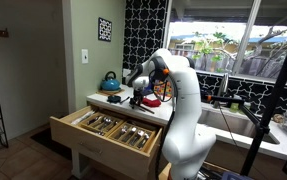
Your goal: Put the silver fork on the right side of the open drawer then put the silver spoon on the left side of the open drawer.
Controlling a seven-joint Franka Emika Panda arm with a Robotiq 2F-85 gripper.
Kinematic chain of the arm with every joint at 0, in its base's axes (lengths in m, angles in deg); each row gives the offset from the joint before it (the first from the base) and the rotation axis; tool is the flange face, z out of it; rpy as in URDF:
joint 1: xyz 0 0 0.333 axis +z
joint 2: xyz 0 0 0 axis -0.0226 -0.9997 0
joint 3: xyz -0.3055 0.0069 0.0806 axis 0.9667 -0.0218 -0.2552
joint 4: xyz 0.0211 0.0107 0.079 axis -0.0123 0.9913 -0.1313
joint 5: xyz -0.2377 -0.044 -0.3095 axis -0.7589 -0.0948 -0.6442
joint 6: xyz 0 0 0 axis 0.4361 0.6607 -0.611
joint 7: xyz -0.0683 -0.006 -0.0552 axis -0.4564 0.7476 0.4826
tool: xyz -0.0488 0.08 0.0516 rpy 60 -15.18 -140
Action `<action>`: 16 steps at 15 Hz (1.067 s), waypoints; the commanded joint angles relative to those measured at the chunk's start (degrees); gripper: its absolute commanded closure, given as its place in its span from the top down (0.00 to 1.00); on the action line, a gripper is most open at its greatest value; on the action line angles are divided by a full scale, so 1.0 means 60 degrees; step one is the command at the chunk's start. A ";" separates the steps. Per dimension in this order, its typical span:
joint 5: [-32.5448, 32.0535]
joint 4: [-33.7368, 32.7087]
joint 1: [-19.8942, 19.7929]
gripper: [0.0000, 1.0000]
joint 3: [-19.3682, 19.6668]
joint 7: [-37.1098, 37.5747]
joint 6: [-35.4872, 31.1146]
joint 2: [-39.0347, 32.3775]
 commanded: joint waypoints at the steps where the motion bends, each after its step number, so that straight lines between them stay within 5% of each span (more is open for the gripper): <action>1: 0.0254 -0.0376 -0.0286 0.90 -0.0221 -0.0298 -0.0164 -0.0387; 2: 0.0250 -0.0419 -0.0304 0.90 -0.0245 -0.0286 -0.0170 -0.0444; 3: 0.0215 -0.0460 -0.0314 0.71 -0.0260 -0.0269 -0.0191 -0.0499; 12: 0.0267 -0.0525 -0.0388 0.05 -0.0515 -0.0413 -0.0148 -0.0538; 16: 0.0099 -0.0600 -0.0234 0.01 -0.0527 -0.0068 0.0105 -0.0547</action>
